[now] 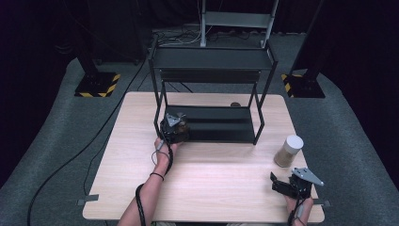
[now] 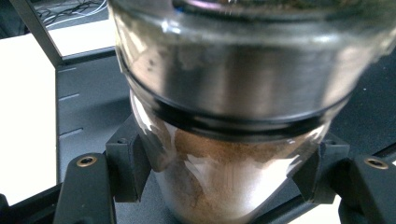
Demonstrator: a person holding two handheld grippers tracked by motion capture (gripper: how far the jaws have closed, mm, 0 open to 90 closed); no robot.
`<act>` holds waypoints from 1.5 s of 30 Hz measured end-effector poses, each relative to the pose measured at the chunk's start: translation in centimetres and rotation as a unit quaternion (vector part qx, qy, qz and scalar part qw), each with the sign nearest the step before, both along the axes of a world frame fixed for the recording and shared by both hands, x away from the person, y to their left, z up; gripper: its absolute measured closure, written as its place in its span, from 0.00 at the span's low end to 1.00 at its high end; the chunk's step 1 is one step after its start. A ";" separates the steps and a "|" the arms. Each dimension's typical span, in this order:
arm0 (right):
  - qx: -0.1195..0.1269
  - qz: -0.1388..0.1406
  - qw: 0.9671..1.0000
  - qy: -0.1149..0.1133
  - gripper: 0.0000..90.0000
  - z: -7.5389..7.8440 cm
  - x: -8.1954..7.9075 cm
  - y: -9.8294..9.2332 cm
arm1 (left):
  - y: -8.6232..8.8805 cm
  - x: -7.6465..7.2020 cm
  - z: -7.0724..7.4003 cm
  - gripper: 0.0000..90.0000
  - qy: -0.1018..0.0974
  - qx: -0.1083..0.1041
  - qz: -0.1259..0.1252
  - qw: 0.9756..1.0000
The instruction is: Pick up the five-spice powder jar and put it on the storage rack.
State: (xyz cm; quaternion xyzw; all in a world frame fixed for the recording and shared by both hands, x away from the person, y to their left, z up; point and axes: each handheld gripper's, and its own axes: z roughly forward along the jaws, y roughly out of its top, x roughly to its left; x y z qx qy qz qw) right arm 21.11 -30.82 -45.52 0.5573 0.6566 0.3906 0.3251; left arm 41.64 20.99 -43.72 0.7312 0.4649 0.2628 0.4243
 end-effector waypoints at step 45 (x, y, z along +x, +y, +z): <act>-0.001 0.000 1.000 -0.002 0.01 0.0 -0.1 0.0 | 0.0 0.4 -0.5 0.35 -0.010 -0.006 -0.001 1.000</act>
